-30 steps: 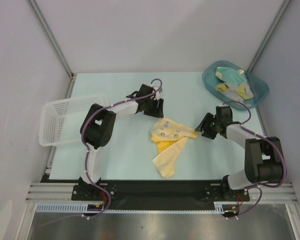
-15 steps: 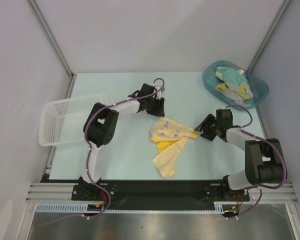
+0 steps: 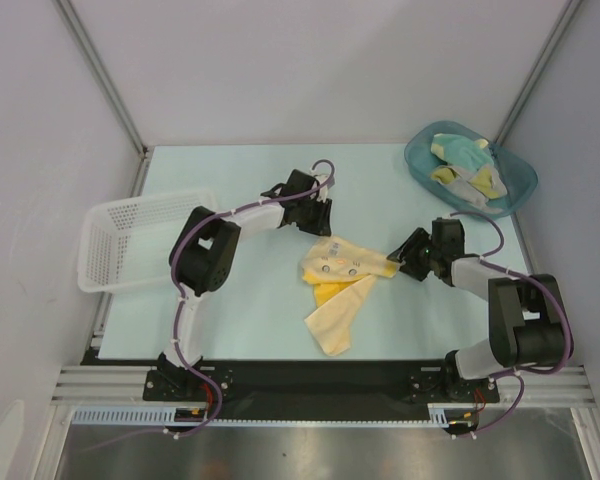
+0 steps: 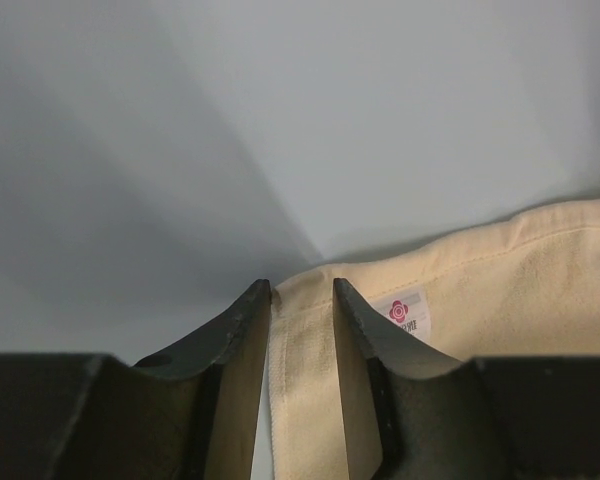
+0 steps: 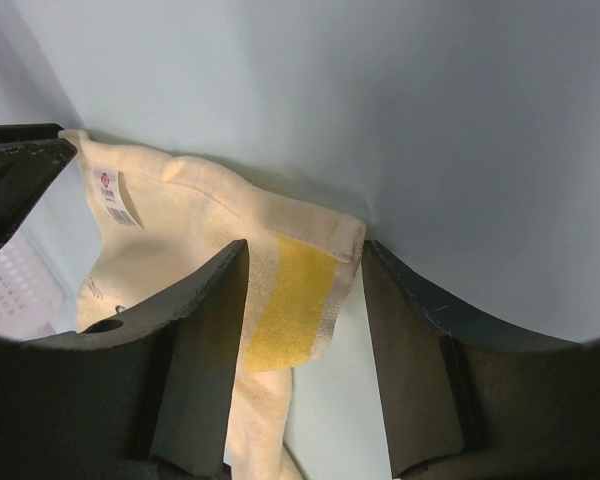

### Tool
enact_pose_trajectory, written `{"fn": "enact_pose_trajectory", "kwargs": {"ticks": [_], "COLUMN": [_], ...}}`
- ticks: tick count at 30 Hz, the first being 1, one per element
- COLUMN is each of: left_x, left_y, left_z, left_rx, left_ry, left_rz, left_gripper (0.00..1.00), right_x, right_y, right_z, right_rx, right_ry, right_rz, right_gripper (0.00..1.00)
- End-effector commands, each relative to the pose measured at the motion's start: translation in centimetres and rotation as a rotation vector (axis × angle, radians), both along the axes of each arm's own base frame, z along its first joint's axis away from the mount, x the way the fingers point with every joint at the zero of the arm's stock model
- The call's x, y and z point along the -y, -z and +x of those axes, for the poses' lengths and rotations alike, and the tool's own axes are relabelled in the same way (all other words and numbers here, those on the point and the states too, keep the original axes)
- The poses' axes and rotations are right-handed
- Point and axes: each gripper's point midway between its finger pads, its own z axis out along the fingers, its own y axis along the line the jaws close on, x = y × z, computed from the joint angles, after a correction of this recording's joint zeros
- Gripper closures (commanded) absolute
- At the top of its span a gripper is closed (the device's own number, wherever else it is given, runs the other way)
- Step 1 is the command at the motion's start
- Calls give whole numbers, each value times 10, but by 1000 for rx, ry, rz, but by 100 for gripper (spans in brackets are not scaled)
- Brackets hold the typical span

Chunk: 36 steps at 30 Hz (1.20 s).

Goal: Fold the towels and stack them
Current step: Flatten out the crumpled towel

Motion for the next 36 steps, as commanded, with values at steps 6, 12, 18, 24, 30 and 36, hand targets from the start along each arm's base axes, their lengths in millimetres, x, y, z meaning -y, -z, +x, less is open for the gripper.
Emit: {"fn": "enact_pose_trajectory", "kwargs": {"ticks": [6, 12, 18, 24, 30, 36], "left_x": [-18, -4, 9, -18, -46, -67], "left_y": [33, 24, -12, -77, -150, -222], "left_z": [-20, -29, -29, -19, -21, -31], "left_rx": [-92, -116, -104, -5, 140, 280], "left_ry": [-32, 8, 22, -89, -170, -221], "left_rz": [117, 37, -62, -80, -97, -134], "left_gripper": [73, 97, 100, 100, 100, 100], "right_x": [-1, -1, 4, -10, -25, -52], "right_y": [11, 9, -18, -86, -155, -246], "right_z": [3, 7, 30, 54, 61, 55], "right_rx": [5, 26, 117, 303, 482, 719], "right_ry": [3, -3, -45, -165, -248, -365], "right_rz": [-4, -10, -83, -169, -159, -164], "right_gripper": [46, 55, 89, 100, 100, 100]}}
